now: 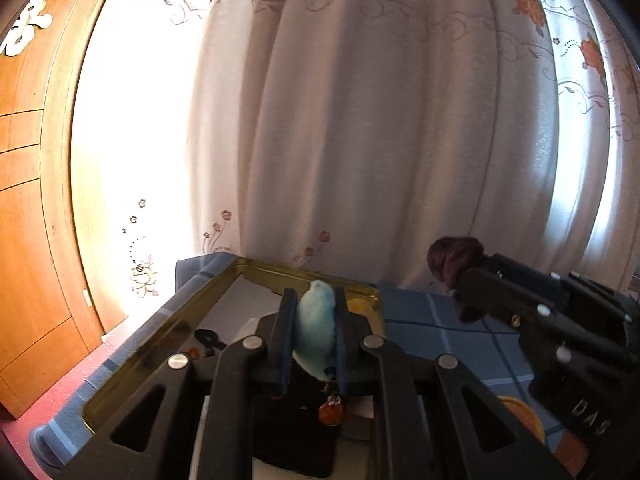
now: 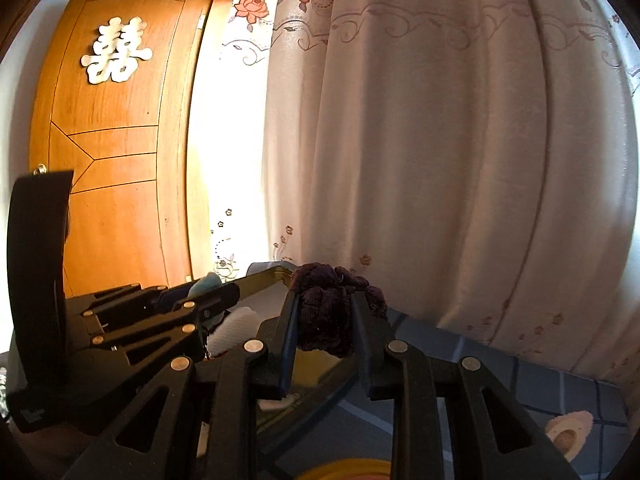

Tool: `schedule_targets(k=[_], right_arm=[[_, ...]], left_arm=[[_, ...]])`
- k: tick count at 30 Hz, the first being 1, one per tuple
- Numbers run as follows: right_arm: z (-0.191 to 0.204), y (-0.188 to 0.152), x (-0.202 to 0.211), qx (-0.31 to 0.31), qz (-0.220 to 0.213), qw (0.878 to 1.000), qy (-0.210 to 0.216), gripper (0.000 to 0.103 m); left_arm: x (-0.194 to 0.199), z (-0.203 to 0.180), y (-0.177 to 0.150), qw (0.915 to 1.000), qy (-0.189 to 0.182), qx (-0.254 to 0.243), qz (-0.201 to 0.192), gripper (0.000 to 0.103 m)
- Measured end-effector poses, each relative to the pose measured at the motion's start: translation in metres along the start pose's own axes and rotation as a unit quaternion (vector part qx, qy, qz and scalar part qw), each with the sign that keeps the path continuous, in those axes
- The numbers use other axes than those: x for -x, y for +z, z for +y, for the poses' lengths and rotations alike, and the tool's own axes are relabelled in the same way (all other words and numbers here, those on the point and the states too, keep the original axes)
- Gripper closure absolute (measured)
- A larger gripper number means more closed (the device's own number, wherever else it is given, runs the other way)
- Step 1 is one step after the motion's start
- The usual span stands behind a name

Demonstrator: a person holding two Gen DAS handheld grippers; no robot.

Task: Organize soft objects
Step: 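Lower both items into the gold tin and open both grippers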

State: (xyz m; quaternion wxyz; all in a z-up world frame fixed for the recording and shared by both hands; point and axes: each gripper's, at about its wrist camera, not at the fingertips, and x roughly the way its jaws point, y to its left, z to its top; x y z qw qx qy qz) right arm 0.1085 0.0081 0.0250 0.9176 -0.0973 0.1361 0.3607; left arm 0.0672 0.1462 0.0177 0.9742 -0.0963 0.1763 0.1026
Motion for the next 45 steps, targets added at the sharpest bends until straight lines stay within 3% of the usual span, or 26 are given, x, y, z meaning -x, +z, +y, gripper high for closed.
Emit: schedule_targets(k=[15, 32, 35, 37, 40, 45], right_arm=[[0.035, 0.013, -0.039, 0.004, 0.045, 0.999, 0.027, 0.075], [0.034, 0.008, -0.077, -0.022, 0.108, 0.994, 0.026, 0.075], [0.035, 0.012, -0.082, -0.032, 0.116, 0.991, 0.05, 0.072], [0.037, 0.014, -0.079, -0.03, 0.109, 0.993, 0.047, 0.068], [0.036, 0.016, -0.071, -0.037, 0.095, 0.993, 0.052, 0.056], [0.029, 0.014, -0.05, -0.043, 0.074, 0.995, 0.048, 0.049]], left_arm=[[-0.013, 0.038, 0.007, 0.9989, 0.028, -0.021, 0.031, 0.088], [-0.037, 0.058, 0.006, 0.9959, 0.037, -0.034, 0.076, 0.088], [-0.04, 0.057, 0.005, 0.9954, 0.039, -0.037, 0.079, 0.08], [-0.04, 0.058, 0.005, 0.9956, 0.037, -0.034, 0.079, 0.063], [-0.036, 0.057, 0.005, 0.9954, 0.049, -0.042, 0.071, 0.047], [-0.031, 0.067, 0.005, 0.996, 0.061, -0.028, 0.059, 0.035]])
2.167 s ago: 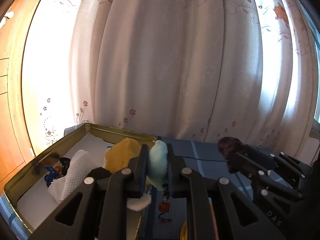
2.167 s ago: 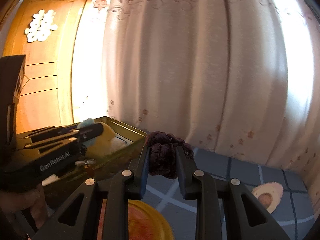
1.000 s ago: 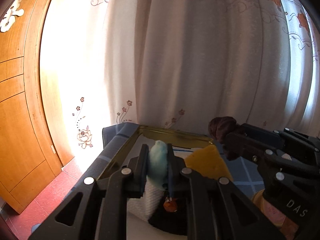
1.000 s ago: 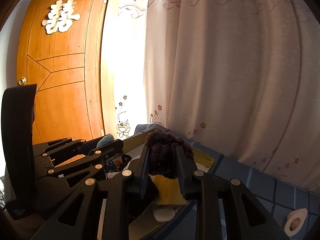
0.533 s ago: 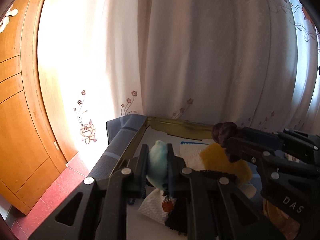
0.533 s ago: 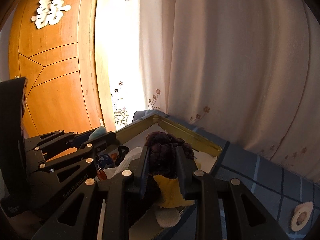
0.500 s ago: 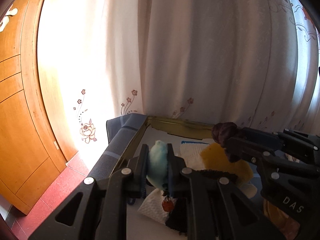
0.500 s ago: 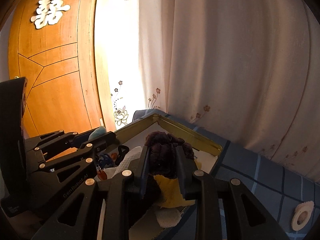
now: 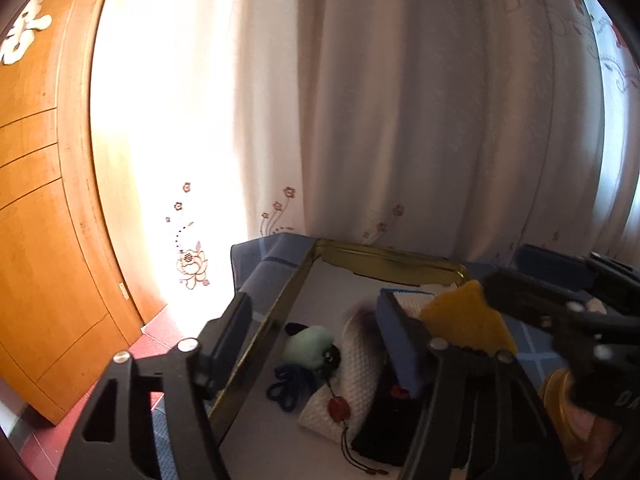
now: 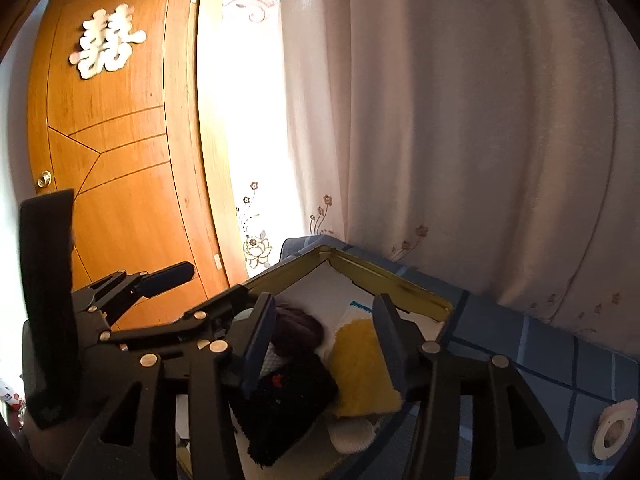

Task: Organize soft objects
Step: 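Lower both items into the gold tin and open both grippers, then move the left gripper to the white ring while the right gripper moves toward the pink heart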

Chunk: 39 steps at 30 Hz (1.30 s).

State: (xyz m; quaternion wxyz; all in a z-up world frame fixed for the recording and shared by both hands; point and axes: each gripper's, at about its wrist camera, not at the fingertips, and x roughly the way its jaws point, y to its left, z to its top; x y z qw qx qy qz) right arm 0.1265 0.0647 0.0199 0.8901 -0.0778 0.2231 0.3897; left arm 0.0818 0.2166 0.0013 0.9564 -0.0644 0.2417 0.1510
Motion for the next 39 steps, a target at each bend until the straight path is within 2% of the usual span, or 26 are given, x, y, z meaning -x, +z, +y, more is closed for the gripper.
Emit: schedule_targets(k=[5, 9, 12, 16, 20, 22, 26, 29, 34, 39], right_arm=[[-0.013, -0.01, 0.027, -0.007, -0.013, 1.0, -0.005, 0.042], [-0.028, -0.024, 0.05, -0.005, -0.015, 1.0, -0.017, 0.041], [-0.048, -0.037, 0.067, -0.003, -0.015, 0.999, -0.041, 0.041], [-0.092, -0.056, 0.087, -0.008, -0.01, 0.995, -0.104, 0.041], [-0.16, -0.078, 0.109, -0.063, -0.007, 0.983, -0.172, 0.041], [-0.195, -0.089, 0.12, -0.094, -0.001, 0.974, -0.208, 0.041], [-0.244, -0.109, 0.14, -0.144, 0.005, 0.956, -0.254, 0.041], [-0.266, -0.125, 0.152, -0.158, 0.012, 0.946, -0.285, 0.041], [-0.293, -0.14, 0.166, -0.173, 0.023, 0.933, -0.314, 0.041], [-0.312, -0.155, 0.175, -0.2, 0.025, 0.927, -0.316, 0.041]], left_arm=[[0.007, 0.004, -0.003, 0.9997, 0.001, 0.02, -0.013, 0.025], [0.018, -0.012, -0.006, 0.9992, -0.019, 0.016, -0.03, 0.016], [0.026, -0.03, -0.007, 0.9982, -0.043, 0.007, -0.04, 0.009], [0.035, -0.062, -0.009, 0.996, -0.075, -0.014, -0.047, 0.003], [0.038, -0.099, -0.012, 0.9927, -0.109, -0.032, -0.038, 0.003], [0.039, -0.118, -0.013, 0.9908, -0.123, -0.046, -0.034, 0.003], [0.042, -0.168, -0.013, 0.985, -0.152, -0.077, -0.027, 0.003], [0.047, -0.205, -0.014, 0.979, -0.176, -0.101, -0.02, 0.003], [0.047, -0.274, -0.019, 0.9689, -0.2, -0.145, -0.004, 0.003], [0.041, -0.337, -0.031, 0.9617, -0.202, -0.185, 0.012, 0.003]])
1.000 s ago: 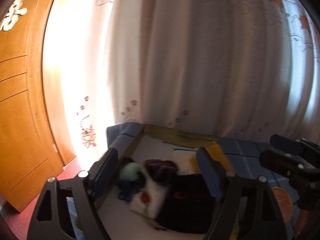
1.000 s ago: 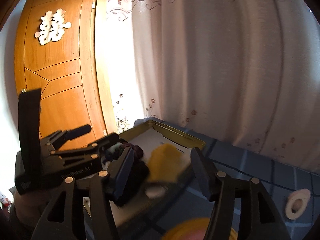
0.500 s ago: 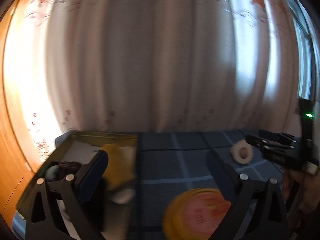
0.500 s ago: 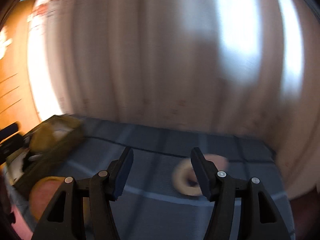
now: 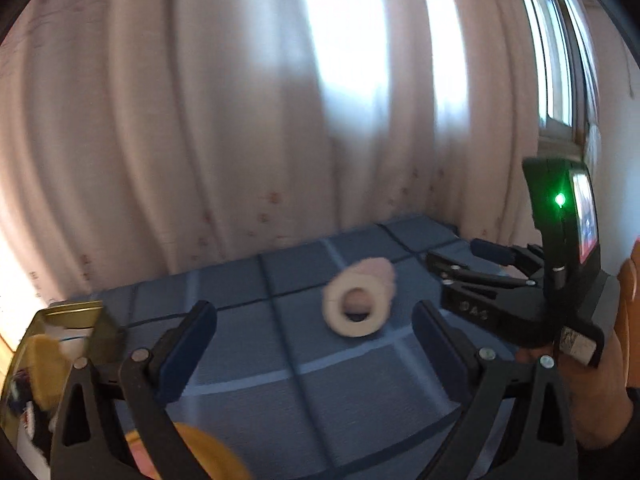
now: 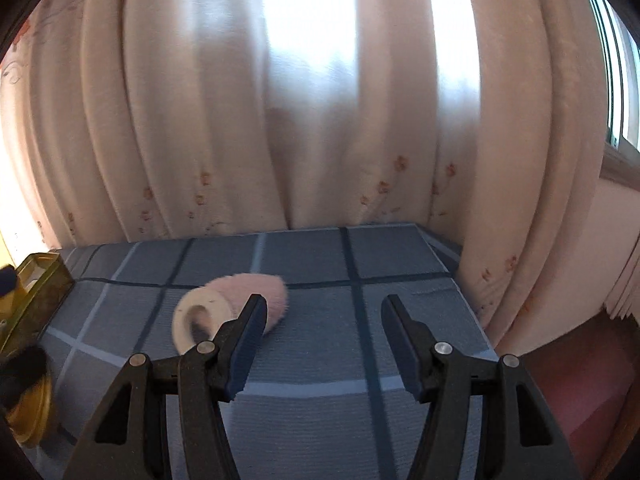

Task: Organize soft objects
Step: 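Move the left gripper to the white ring while the right gripper moves toward the pink heart, then grasp the white ring with the left gripper while the right gripper grasps the pink fluffy heart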

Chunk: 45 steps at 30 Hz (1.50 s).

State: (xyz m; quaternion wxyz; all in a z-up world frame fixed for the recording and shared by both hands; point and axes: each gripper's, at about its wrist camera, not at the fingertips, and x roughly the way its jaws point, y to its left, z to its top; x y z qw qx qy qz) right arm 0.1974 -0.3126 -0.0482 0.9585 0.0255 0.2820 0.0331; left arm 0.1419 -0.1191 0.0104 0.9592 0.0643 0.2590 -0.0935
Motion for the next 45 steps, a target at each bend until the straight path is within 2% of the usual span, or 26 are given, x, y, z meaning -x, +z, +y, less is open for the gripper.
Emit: schedule_targets(k=[3, 5, 7, 10, 15, 20, 22, 24, 28, 31, 35, 37, 43, 45], right_arm=[[-0.008, -0.001, -0.005, -0.014, 0.005, 1.0, 0.003, 0.041], [-0.018, 0.004, -0.006, -0.027, 0.002, 1.0, -0.015, 0.039], [-0.029, 0.005, -0.006, -0.041, 0.001, 0.999, -0.011, 0.039], [-0.037, 0.004, -0.007, -0.051, 0.004, 0.999, -0.004, 0.039], [-0.043, 0.003, -0.004, -0.066, 0.0, 0.998, 0.002, 0.039], [-0.039, 0.004, -0.007, -0.057, -0.003, 0.998, -0.005, 0.039], [-0.037, 0.004, -0.009, -0.054, 0.001, 0.999, -0.005, 0.039], [-0.036, 0.005, -0.009, -0.053, 0.0, 0.999, -0.005, 0.039], [-0.036, 0.004, -0.008, -0.059, -0.002, 0.998, 0.0, 0.039], [-0.033, 0.005, -0.008, -0.06, -0.008, 0.998, 0.012, 0.039], [-0.013, 0.007, -0.014, -0.027, 0.0, 1.0, 0.011, 0.039], [-0.002, 0.008, -0.02, -0.012, 0.012, 0.999, 0.027, 0.039], [0.03, 0.011, -0.047, 0.021, 0.063, 0.994, 0.087, 0.039], [0.035, 0.011, -0.056, 0.029, 0.082, 0.992, 0.092, 0.039]], left_arm=[[-0.025, -0.027, 0.004, 0.9995, -0.009, -0.018, 0.024, 0.003], [-0.041, -0.038, 0.005, 0.9991, -0.001, -0.028, 0.032, 0.006], [-0.059, -0.044, 0.006, 0.9989, -0.008, -0.024, 0.04, 0.013], [-0.086, -0.049, 0.005, 0.9973, -0.013, -0.023, 0.069, 0.015], [-0.103, -0.058, 0.0, 0.9957, -0.018, -0.027, 0.086, 0.026], [-0.126, -0.065, 0.0, 0.9914, -0.031, -0.024, 0.124, 0.045], [-0.133, -0.067, 0.001, 0.9896, -0.035, -0.027, 0.137, 0.069], [-0.14, -0.067, 0.001, 0.9868, -0.046, -0.026, 0.153, 0.087], [-0.14, -0.057, 0.001, 0.9858, -0.065, -0.001, 0.155, 0.088], [-0.121, -0.046, 0.003, 0.9913, -0.055, 0.017, 0.118, 0.088], [-0.1, -0.028, 0.003, 0.995, -0.045, 0.049, 0.075, 0.088], [-0.094, -0.018, 0.003, 0.9956, -0.028, 0.065, 0.061, 0.088], [-0.092, -0.002, 0.001, 0.9929, 0.008, 0.105, 0.055, 0.088], [-0.091, 0.002, 0.0, 0.9918, 0.016, 0.115, 0.053, 0.088]])
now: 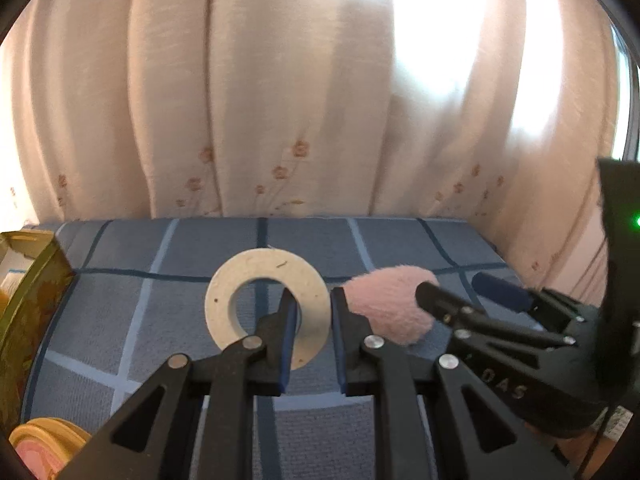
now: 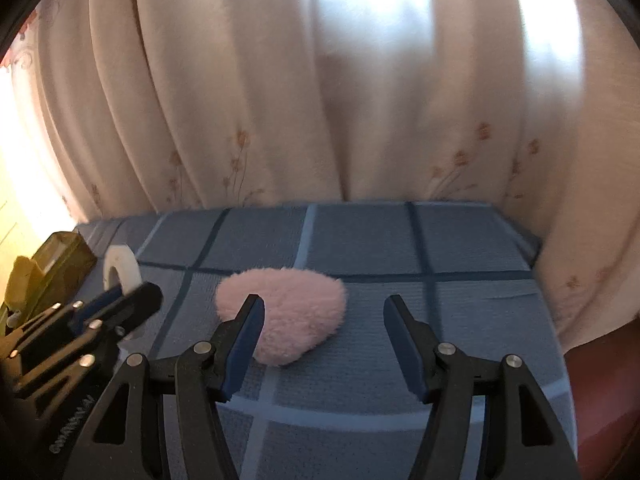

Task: Organize soft objects
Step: 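Grasp the white ring with the left gripper while the right gripper grasps the pink fluffy heart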

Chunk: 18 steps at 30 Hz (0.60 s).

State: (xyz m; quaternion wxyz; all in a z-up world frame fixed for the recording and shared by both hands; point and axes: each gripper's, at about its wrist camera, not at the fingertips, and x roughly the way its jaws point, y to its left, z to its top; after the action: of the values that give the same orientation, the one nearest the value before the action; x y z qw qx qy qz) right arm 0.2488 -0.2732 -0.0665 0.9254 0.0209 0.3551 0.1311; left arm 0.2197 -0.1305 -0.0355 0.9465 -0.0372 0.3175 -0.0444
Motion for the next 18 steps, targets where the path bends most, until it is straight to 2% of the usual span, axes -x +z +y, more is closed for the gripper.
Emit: schedule_targets(k=[5, 10, 14, 16, 18], right_arm=[[0.005, 0.003, -0.019, 0.0, 0.042, 0.999, 0.005, 0.039], [0.018, 0.006, -0.024, 0.023, 0.043, 0.999, -0.006, 0.039], [0.029, 0.005, -0.032, 0.05, 0.057, 0.997, 0.004, 0.04], [0.032, 0.005, -0.033, 0.057, 0.057, 0.997, 0.007, 0.044], [0.035, 0.005, -0.036, 0.062, 0.058, 0.996, 0.015, 0.057]], left_arm=[[0.0, 0.013, 0.0, 0.9995, 0.006, 0.03, 0.0, 0.088], [0.002, 0.014, 0.001, 0.9993, 0.005, 0.038, -0.003, 0.088], [0.002, 0.015, 0.0, 0.9993, 0.004, 0.037, -0.005, 0.088], [0.003, 0.016, 0.0, 0.9993, 0.004, 0.037, -0.008, 0.088], [0.004, 0.016, -0.001, 0.9992, 0.004, 0.038, -0.012, 0.088]])
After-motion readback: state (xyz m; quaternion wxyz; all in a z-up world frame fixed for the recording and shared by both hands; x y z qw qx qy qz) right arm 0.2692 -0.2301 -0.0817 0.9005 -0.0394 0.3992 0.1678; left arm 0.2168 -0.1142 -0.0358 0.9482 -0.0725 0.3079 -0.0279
